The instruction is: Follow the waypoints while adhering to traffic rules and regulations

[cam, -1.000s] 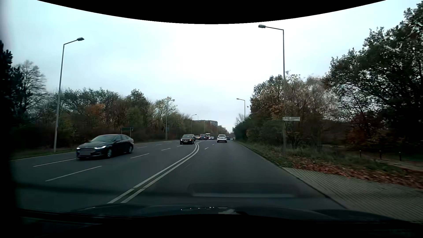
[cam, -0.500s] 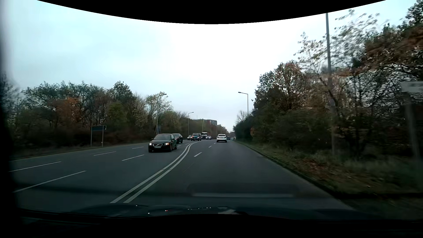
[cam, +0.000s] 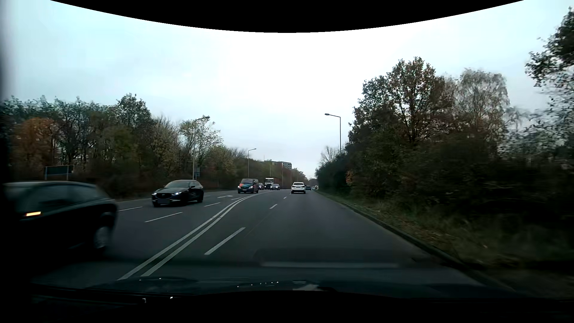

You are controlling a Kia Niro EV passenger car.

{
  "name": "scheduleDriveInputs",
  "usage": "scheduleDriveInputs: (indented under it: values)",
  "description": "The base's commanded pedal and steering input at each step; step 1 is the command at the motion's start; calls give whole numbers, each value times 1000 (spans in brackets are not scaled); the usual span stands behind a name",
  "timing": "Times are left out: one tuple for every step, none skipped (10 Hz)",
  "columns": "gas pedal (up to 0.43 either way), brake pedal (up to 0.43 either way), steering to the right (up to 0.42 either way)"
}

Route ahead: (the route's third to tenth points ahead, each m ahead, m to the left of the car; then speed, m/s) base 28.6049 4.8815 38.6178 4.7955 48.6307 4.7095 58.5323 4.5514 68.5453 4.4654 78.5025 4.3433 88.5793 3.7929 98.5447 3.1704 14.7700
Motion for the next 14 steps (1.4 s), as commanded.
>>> scheduleDriveInputs:
  values:
    - [209,0,3]
    - [209,0,3]
    - [209,0,2]
    - [209,0,1]
    - [209,0,1]
    - [209,0,0]
    - [209,0,0]
    - [209,0,0]
    - [209,0,0]
    - [209,0,0]
    - [209,0,-1]
    - [197,0,-1]
    - [169,0,-1]
    - [157,0,-1]
